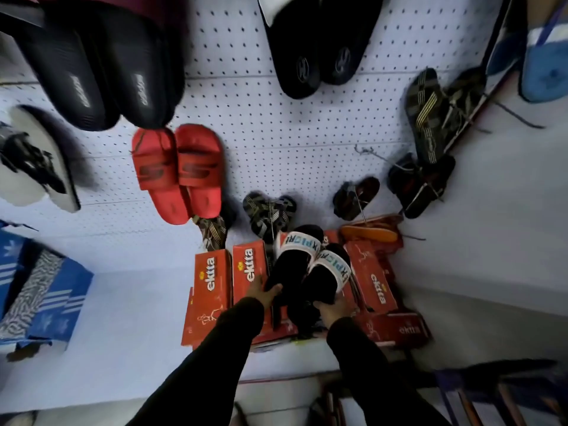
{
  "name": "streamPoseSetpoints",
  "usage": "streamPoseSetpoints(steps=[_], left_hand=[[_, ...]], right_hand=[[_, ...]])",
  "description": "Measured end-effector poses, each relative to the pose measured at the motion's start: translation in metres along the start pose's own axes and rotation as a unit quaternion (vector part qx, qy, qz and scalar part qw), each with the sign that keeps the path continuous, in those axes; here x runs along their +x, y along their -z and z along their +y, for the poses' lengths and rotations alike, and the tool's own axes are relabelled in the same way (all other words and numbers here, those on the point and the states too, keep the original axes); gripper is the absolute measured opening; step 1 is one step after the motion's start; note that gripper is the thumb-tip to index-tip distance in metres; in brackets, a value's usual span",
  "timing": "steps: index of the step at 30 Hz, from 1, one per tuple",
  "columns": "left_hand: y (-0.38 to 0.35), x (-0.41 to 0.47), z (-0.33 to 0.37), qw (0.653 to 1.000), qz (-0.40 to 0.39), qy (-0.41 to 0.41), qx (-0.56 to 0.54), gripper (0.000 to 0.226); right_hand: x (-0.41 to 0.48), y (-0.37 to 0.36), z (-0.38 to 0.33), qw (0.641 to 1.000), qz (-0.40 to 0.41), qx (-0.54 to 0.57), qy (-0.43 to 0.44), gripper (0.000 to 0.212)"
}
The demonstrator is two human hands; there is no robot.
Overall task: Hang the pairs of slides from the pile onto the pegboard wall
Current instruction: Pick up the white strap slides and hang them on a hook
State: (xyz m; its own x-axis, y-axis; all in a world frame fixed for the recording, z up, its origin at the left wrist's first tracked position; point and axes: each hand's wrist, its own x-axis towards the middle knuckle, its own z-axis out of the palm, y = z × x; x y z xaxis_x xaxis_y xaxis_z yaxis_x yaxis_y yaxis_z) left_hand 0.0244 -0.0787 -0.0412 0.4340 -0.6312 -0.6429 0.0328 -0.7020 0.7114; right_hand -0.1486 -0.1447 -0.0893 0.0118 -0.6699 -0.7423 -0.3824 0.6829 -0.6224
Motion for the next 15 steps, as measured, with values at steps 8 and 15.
streamPoseSetpoints(steps=[8,15], left_hand=[[-0.010,0.031,-0.011,0.999,0.025,0.033,0.021,0.054],[-0.010,0.016,-0.009,0.992,-0.019,0.116,-0.044,0.036]], right_hand=[[0.004,-0.005,0.003,0.998,0.008,0.038,-0.055,0.041],[-0.019,0.020,-0.007,0.991,-0.027,0.089,-0.097,0.049]])
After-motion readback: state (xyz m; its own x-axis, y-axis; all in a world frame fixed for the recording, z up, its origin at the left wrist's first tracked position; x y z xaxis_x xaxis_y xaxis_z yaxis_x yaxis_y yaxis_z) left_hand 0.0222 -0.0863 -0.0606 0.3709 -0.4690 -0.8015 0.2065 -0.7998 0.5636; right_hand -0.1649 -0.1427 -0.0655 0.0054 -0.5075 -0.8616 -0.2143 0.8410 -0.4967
